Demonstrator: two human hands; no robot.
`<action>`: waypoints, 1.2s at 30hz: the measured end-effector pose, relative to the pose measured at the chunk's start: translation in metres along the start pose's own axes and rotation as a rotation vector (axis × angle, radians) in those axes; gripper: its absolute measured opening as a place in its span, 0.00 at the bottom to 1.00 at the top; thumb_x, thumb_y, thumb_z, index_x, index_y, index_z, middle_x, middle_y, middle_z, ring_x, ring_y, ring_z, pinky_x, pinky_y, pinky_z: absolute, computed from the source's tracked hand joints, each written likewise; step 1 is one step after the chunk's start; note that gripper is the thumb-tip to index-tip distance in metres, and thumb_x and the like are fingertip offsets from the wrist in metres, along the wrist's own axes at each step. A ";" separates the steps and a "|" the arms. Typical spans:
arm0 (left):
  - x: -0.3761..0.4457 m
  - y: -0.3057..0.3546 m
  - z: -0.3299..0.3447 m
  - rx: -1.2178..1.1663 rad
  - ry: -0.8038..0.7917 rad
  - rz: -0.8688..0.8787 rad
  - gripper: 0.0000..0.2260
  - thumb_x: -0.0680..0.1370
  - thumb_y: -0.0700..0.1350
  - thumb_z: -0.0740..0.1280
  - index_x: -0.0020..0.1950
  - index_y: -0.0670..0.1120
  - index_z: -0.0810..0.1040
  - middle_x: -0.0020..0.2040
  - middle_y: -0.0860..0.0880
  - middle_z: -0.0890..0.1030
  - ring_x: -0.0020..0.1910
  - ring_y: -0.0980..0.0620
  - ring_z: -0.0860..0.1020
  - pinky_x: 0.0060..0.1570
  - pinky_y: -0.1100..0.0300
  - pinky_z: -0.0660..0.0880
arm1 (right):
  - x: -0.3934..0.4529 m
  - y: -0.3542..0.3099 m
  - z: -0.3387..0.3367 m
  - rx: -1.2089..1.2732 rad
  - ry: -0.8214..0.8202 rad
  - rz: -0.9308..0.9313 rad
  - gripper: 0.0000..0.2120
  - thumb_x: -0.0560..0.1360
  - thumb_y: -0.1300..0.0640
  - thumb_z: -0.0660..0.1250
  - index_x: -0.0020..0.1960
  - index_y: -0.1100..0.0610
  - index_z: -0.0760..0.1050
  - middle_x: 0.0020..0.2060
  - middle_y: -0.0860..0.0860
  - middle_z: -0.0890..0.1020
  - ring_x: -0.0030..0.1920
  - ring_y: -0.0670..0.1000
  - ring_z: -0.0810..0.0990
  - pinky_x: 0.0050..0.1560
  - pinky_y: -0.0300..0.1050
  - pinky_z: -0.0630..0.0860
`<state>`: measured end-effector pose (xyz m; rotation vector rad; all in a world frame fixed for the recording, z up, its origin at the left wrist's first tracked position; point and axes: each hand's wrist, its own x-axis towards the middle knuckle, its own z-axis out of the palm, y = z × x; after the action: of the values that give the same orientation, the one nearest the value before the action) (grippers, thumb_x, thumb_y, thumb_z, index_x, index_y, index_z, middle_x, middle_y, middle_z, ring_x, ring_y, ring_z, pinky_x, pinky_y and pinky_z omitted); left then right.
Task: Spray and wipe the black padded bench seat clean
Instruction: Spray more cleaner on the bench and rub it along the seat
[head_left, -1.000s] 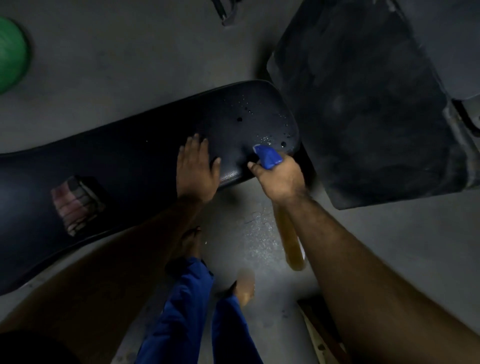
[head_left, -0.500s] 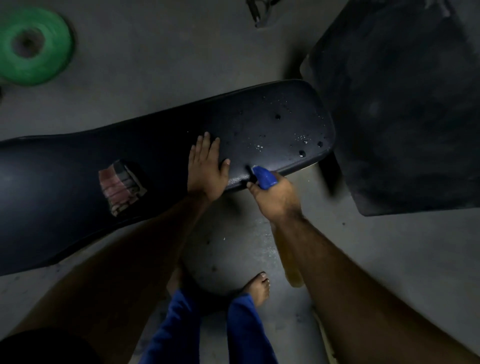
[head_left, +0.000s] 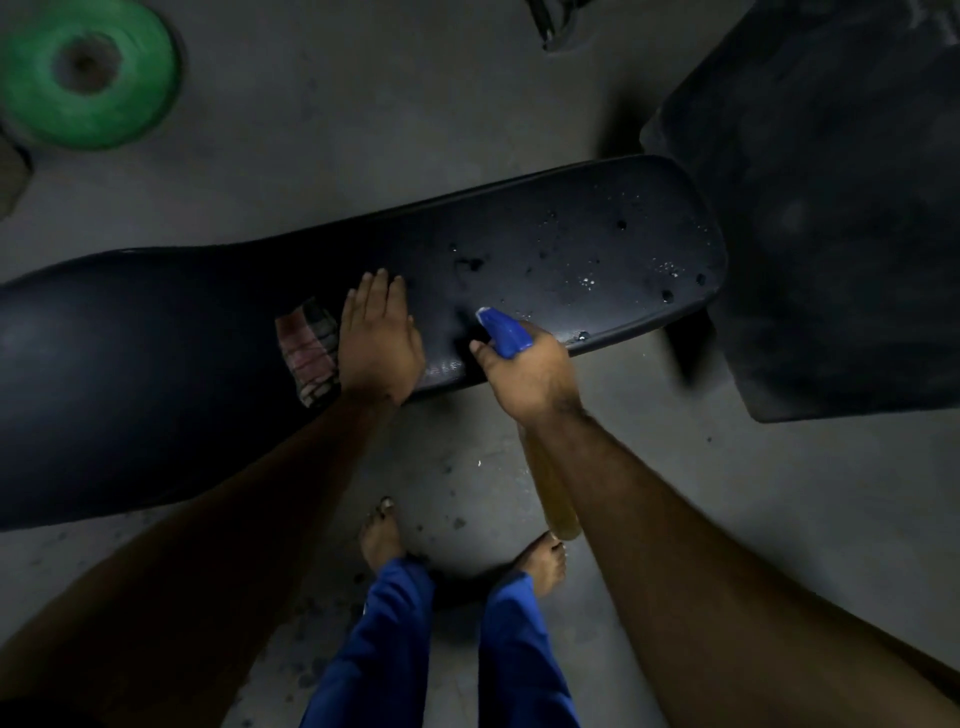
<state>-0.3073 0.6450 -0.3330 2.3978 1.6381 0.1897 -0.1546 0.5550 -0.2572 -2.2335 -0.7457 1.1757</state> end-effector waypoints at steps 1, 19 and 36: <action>0.002 -0.005 -0.004 0.054 -0.012 -0.044 0.25 0.78 0.47 0.56 0.73 0.36 0.66 0.73 0.35 0.67 0.73 0.37 0.64 0.74 0.46 0.55 | 0.000 -0.007 0.005 -0.023 0.007 0.000 0.13 0.73 0.43 0.72 0.44 0.51 0.75 0.40 0.50 0.82 0.43 0.54 0.82 0.47 0.51 0.81; -0.029 -0.048 -0.037 0.117 -0.123 -0.006 0.26 0.78 0.45 0.59 0.74 0.36 0.64 0.75 0.37 0.65 0.76 0.41 0.60 0.76 0.48 0.51 | -0.044 0.000 0.077 -0.235 0.014 0.040 0.13 0.73 0.42 0.70 0.44 0.51 0.76 0.42 0.57 0.83 0.43 0.60 0.83 0.46 0.58 0.83; -0.038 -0.086 -0.158 -0.491 -0.512 0.050 0.10 0.68 0.52 0.72 0.44 0.49 0.77 0.43 0.52 0.80 0.45 0.49 0.80 0.45 0.57 0.77 | -0.085 -0.161 0.078 0.127 0.044 -0.343 0.04 0.70 0.60 0.71 0.40 0.53 0.78 0.34 0.44 0.81 0.40 0.48 0.80 0.44 0.41 0.75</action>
<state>-0.4355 0.6576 -0.2022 1.9084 1.1397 -0.0174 -0.2980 0.6284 -0.1428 -1.9260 -0.9626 0.9739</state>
